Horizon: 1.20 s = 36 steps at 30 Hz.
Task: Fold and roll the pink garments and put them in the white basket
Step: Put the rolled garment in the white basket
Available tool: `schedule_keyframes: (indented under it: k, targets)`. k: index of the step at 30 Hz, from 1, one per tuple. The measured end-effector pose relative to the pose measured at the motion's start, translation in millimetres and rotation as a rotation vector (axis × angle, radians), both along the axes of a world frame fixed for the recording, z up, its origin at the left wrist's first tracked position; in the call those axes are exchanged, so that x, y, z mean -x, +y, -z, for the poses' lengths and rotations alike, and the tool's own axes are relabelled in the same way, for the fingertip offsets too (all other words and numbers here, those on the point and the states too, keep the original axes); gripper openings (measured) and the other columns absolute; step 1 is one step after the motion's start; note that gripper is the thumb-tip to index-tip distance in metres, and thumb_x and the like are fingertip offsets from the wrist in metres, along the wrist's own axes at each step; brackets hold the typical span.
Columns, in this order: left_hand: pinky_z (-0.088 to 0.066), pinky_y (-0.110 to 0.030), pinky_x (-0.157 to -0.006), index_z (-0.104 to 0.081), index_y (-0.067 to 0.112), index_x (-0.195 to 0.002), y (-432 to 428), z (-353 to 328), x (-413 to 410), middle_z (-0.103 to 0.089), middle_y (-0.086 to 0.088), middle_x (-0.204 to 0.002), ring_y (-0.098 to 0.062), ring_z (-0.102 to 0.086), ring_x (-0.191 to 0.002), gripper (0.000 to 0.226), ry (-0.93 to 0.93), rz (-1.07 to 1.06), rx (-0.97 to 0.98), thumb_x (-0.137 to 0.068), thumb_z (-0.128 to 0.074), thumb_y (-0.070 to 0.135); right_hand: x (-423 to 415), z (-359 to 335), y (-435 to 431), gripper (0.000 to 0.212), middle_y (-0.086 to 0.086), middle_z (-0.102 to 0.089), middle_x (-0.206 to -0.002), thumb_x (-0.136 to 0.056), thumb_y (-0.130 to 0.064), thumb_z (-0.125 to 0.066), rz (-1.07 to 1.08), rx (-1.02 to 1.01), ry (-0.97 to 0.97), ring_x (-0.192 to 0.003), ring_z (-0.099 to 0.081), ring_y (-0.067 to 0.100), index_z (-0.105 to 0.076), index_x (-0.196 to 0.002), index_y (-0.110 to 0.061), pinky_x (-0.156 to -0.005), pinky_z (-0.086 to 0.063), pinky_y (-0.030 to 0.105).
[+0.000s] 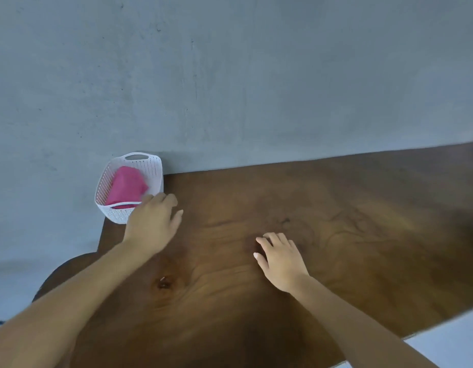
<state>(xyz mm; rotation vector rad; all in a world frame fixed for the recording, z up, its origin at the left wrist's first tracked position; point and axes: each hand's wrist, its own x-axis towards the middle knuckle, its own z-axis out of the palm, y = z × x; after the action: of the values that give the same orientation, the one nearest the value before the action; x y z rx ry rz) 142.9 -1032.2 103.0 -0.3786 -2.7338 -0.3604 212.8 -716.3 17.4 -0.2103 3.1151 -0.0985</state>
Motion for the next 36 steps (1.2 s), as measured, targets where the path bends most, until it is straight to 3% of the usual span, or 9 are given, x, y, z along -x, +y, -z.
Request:
schedule_keyframes:
  k: [2, 7, 12, 15, 22, 27, 36]
  targets:
    - [-0.056, -0.040, -0.072, -0.067, 0.017, -0.107, 15, 21, -16, -0.065, 0.000, -0.099, -0.025, -0.060, -0.093, 0.020, -0.042, 0.065, 0.004, -0.096, -0.062, 0.034, -16, 2, 8, 0.059, -0.004, -0.056, -0.131, -0.097, -0.053, -0.023, 0.041, 0.011, 0.007, -0.116, -0.054, 0.021, -0.058, -0.134, -0.023, -0.094, -0.048, 0.036]
    - [-0.055, -0.037, -0.077, -0.067, 0.021, -0.110, 58, 61, -45, -0.064, 0.006, -0.104, -0.020, -0.059, -0.095, 0.023, -0.146, 0.200, -0.020, -0.095, -0.062, 0.037, -59, -2, 33, 0.064, -0.006, -0.047, -0.143, -0.098, -0.056, -0.015, 0.120, 0.000, -0.020, -0.130, -0.043, 0.017, -0.047, -0.145, -0.026, -0.106, -0.040, 0.034]
    - [-0.052, -0.030, -0.088, -0.062, 0.026, -0.121, 109, 74, -66, -0.059, 0.012, -0.117, -0.013, -0.055, -0.108, 0.027, -0.232, 0.310, -0.064, -0.100, -0.054, 0.042, -108, -7, 67, 0.050, -0.008, -0.042, -0.146, -0.105, -0.051, -0.031, 0.278, 0.008, -0.028, -0.134, -0.038, 0.016, -0.042, -0.148, -0.029, -0.110, -0.036, 0.033]
    - [-0.050, -0.029, -0.092, -0.061, 0.028, -0.124, 143, 78, -77, -0.057, 0.013, -0.121, -0.012, -0.054, -0.111, 0.030, -0.240, 0.379, -0.031, -0.100, -0.053, 0.045, -138, -9, 92, 0.052, -0.009, -0.044, -0.146, -0.104, -0.052, -0.028, 0.376, 0.003, -0.033, -0.131, -0.040, 0.015, -0.043, -0.148, -0.028, -0.107, -0.038, 0.030]
    - [-0.053, -0.032, -0.079, -0.069, 0.025, -0.109, 225, 89, -92, -0.062, 0.011, -0.107, -0.015, -0.058, -0.097, 0.024, -0.205, 0.505, 0.002, -0.093, -0.066, 0.042, -201, -13, 152, 0.076, -0.010, -0.045, -0.141, -0.094, -0.063, -0.005, 0.581, 0.036, -0.033, -0.125, -0.042, 0.014, -0.045, -0.147, -0.026, -0.106, -0.041, 0.029]
    - [-0.052, -0.031, -0.076, -0.071, 0.026, -0.105, 284, 92, -109, -0.061, 0.012, -0.103, -0.014, -0.059, -0.094, 0.020, -0.187, 0.538, 0.012, -0.090, -0.071, 0.038, -238, -7, 200, 0.051, -0.008, -0.037, -0.151, -0.105, -0.051, -0.031, 0.659, 0.086, -0.036, -0.129, -0.040, 0.014, -0.039, -0.151, -0.028, -0.105, -0.041, 0.029]
    - [-0.051, -0.030, -0.076, -0.069, 0.026, -0.105, 395, 92, -148, -0.061, 0.014, -0.106, -0.013, -0.056, -0.098, 0.015, -0.205, 0.536, -0.005, -0.093, -0.067, 0.032, -292, 0, 312, 0.055, -0.006, -0.043, -0.149, -0.103, -0.055, -0.031, 0.709, 0.179, -0.036, -0.132, -0.042, 0.016, -0.042, -0.149, -0.025, -0.104, -0.042, 0.030]
